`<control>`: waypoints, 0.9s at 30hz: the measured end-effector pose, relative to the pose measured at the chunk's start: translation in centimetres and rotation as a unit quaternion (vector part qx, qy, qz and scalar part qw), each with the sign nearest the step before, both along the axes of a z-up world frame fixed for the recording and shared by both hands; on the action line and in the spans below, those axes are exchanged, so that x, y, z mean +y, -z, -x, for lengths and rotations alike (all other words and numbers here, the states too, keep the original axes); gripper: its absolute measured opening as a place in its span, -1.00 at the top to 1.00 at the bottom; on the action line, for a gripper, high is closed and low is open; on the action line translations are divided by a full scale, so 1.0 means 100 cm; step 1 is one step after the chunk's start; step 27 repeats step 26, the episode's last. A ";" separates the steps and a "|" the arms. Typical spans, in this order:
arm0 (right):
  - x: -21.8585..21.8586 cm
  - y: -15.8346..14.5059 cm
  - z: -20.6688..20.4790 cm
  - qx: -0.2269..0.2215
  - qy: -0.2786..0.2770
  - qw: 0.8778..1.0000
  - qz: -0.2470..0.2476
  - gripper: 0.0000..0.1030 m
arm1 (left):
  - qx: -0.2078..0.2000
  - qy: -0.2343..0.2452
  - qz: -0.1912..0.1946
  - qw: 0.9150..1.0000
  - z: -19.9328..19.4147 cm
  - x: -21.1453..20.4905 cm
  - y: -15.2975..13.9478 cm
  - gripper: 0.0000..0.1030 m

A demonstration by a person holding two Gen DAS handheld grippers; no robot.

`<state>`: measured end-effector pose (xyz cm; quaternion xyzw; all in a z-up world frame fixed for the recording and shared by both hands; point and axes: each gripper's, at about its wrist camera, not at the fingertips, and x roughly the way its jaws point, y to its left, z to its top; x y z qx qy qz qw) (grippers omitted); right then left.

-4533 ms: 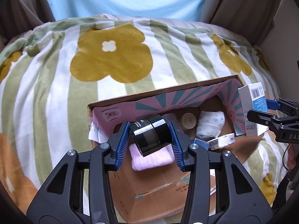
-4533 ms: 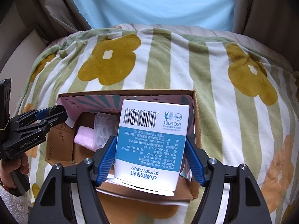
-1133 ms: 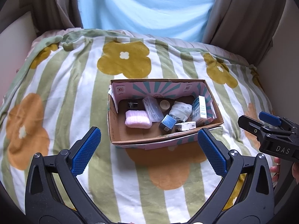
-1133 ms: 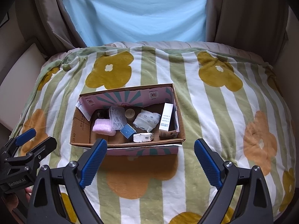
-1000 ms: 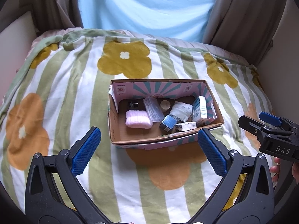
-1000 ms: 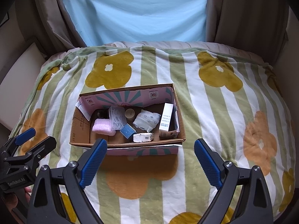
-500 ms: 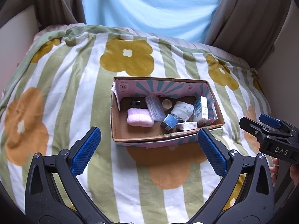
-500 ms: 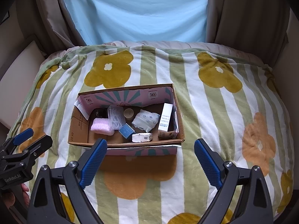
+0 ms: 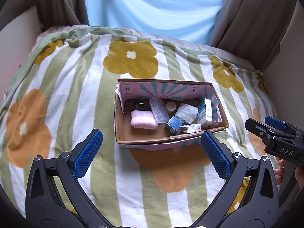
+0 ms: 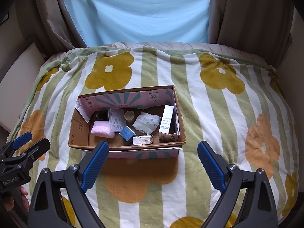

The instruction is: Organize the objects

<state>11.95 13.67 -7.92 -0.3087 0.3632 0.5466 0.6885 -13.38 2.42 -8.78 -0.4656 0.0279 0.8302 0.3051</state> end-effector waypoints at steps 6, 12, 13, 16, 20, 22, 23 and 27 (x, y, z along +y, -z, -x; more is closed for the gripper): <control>0.000 0.000 0.000 -0.001 0.001 1.000 0.000 -0.81 | 0.002 0.000 0.003 1.000 -0.002 -0.001 -0.002 -1.00; -0.001 -0.002 -0.002 -0.002 -0.001 1.000 -0.003 -0.81 | 0.013 -0.010 0.008 1.000 -0.003 -0.005 -0.008 -1.00; -0.001 -0.003 -0.003 -0.003 -0.002 1.000 -0.004 -0.81 | 0.016 -0.013 0.010 1.000 -0.004 -0.006 -0.009 -1.00; -0.002 -0.006 -0.002 -0.007 -0.004 1.000 -0.006 -0.81 | 0.023 -0.019 0.012 0.999 -0.004 -0.007 -0.014 -1.00; -0.003 -0.006 -0.004 -0.007 -0.003 1.000 -0.006 -0.81 | 0.037 -0.013 0.009 0.999 -0.007 -0.007 -0.018 -1.00; -0.002 -0.006 -0.002 -0.008 -0.004 1.000 -0.005 -0.81 | 0.043 -0.009 0.010 0.999 -0.009 -0.005 -0.019 -1.00; -0.002 -0.006 -0.003 -0.009 -0.004 1.000 -0.005 -0.81 | 0.045 -0.009 0.009 0.999 -0.010 -0.005 -0.019 -1.00; -0.002 -0.007 -0.002 -0.006 -0.004 1.000 -0.003 -0.81 | 0.048 -0.003 0.006 0.999 -0.011 -0.004 -0.018 -1.00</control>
